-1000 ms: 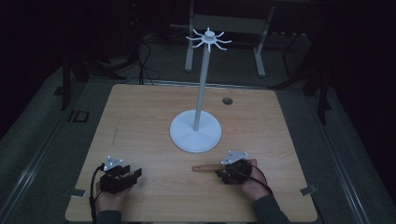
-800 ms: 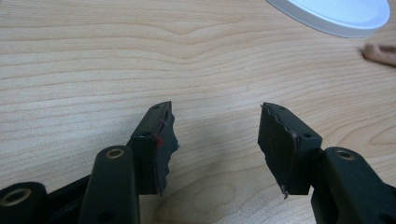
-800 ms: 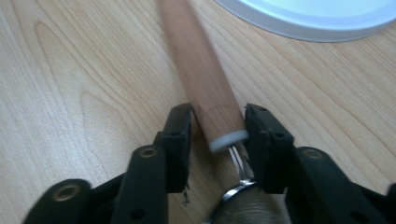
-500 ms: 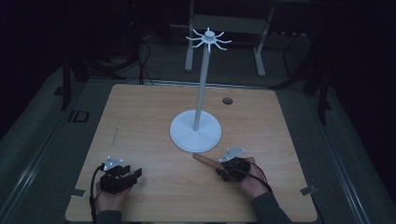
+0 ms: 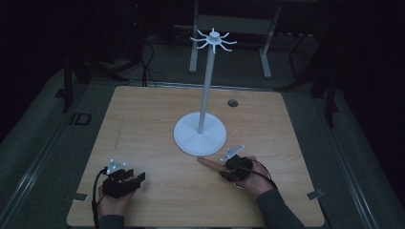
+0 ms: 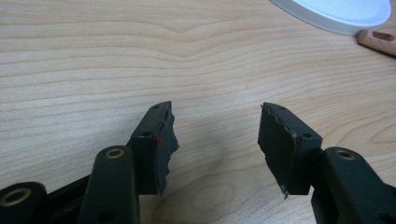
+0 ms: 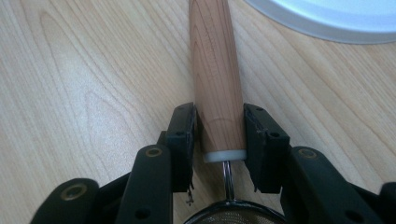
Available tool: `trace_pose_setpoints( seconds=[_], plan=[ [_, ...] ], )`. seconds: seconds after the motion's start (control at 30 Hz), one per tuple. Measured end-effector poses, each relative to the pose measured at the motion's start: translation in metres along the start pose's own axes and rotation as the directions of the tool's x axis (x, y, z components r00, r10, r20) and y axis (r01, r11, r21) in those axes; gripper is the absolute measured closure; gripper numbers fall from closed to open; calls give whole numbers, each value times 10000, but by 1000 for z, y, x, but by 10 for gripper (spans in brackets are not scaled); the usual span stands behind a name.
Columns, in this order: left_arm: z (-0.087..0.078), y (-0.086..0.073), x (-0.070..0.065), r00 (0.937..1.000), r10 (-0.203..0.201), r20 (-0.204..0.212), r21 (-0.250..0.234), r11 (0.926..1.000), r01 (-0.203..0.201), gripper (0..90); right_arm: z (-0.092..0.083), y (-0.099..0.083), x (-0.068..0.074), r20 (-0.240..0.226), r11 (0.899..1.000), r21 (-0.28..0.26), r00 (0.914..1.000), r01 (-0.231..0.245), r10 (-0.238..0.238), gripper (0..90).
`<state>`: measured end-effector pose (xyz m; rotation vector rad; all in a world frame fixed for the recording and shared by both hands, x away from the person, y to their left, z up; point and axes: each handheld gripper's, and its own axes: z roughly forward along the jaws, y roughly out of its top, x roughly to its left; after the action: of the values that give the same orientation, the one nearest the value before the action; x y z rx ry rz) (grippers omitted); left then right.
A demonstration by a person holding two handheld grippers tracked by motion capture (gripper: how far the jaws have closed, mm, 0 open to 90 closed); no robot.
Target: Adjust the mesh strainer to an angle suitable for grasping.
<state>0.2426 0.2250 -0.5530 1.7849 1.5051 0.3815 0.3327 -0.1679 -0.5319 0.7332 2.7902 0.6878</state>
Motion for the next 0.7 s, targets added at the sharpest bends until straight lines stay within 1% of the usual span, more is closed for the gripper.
trace_pose_setpoints(
  seconds=[0.17, 0.23, 0.3, 0.43, 0.5, 0.63, 0.7],
  plan=[
    [1, 0, -1, 10000, -6, 11, 23, 10000, 6, 454, 0, 5, -3, -157, 9985, 497, 9997, 216, -208, 646],
    [1, 0, -1, 10000, -6, 12, 22, 10000, 6, 454, 0, 8, -4, -207, 9965, 793, 9994, 277, -261, 658],
    [1, 0, -1, 10000, -6, 10, 20, 10000, 6, 454, 0, 11, -5, -322, 9937, 1061, 9990, 348, -315, 675],
    [1, 0, -1, 10000, 12, -1, 62, 10000, -12, 453, 1, 18, -6, -440, 9873, 1489, 9978, 559, -499, 681],
    [1, 0, -1, 10000, 25, 4, 78, 10000, -25, 454, 2, 21, -6, -536, 9839, 1705, 9975, 542, -457, 684],
    [2, 0, 0, 10000, -1, 25, 79, 10000, 1, 454, 3, 24, -7, -587, 9785, 1939, 9965, 697, -593, 691],
    [2, 0, 0, 10000, 6, 25, 93, 10000, -6, 454, 2, 23, -7, -585, 9793, 1891, 9963, 723, -623, 693]
  ],
)
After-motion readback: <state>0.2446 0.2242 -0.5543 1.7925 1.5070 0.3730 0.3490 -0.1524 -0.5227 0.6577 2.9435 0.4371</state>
